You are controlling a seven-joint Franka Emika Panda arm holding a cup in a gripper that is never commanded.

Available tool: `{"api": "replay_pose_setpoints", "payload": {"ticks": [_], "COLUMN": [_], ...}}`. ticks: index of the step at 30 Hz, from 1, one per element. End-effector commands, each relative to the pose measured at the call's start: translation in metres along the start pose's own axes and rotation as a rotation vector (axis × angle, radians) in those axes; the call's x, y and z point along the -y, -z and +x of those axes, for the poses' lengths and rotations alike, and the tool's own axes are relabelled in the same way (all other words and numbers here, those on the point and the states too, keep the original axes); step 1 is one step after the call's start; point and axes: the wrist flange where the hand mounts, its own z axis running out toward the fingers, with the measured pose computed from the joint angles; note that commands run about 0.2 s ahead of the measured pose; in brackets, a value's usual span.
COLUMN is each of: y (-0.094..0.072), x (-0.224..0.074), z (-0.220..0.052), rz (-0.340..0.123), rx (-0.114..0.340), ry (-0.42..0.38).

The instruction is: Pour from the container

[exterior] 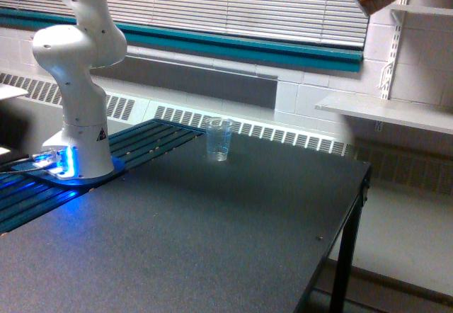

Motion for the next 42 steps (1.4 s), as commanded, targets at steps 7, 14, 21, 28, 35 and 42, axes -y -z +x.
{"api": "replay_pose_setpoints", "payload": {"ticks": [7, 14, 21, 28, 35, 42], "y": [-0.001, -0.002, 0.002, 0.015, 0.03, 0.05], "x": [0.014, 0.022, 0.033, 0.039, 0.042, 0.044], "z": [-0.01, -0.025, -0.059, -0.1, -0.14, -0.184], "rz": [0.013, 0.013, 0.017, 0.024, 0.029, 0.04], "rx": [0.011, 0.015, 0.03, 0.047, 0.057, 0.07], "ry": [0.013, 0.05, 0.114, 0.163, 0.202, 0.238]}}
